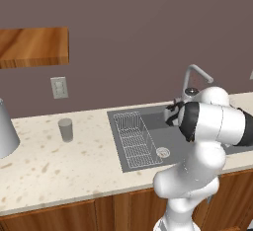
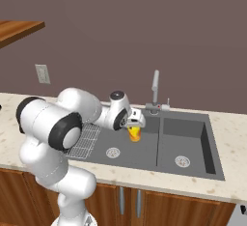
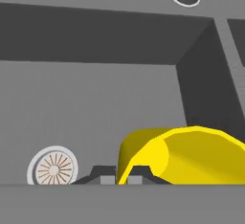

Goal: Move any existing items from the left basin to the right basin for drying. Then move the glass cup from the counter to the left basin of the sink for washing.

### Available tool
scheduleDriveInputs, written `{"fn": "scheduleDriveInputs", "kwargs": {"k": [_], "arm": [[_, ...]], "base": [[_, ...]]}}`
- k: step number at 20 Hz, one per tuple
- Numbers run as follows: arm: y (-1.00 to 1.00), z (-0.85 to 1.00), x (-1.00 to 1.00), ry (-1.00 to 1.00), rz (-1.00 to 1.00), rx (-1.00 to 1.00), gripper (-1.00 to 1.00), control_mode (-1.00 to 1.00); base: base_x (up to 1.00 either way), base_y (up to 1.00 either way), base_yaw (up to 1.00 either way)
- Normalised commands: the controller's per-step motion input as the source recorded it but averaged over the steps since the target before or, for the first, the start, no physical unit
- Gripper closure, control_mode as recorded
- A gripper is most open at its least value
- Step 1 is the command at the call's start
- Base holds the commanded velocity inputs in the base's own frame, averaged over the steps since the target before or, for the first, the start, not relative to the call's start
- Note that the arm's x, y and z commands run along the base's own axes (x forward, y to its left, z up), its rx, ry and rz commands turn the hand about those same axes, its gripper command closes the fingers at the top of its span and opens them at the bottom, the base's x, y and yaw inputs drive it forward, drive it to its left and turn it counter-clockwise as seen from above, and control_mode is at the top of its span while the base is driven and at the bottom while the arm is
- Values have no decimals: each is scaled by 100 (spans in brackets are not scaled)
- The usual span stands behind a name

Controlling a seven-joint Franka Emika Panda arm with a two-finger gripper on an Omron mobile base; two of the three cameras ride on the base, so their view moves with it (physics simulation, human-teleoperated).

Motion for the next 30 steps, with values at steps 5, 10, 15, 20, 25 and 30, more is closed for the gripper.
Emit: {"fn": "scheduleDriveInputs", "kwargs": {"k": [5, 10, 15, 20, 25, 30], "arm": [[-23, 44, -3, 0, -7, 0, 100, -100], [-28, 41, 0, 0, -7, 0, 100, -100], [-30, 37, 0, 0, -6, 0, 100, -100], [-31, 22, -9, 0, -7, 0, 100, -100], [-34, 8, -22, 0, -8, 0, 100, -100], [-37, 4, -18, 0, -7, 0, 100, -100]], "base": [[0, 0, 0], [0, 0, 0], [0, 0, 0], [0, 0, 0], [0, 0, 0], [0, 0, 0]]}}
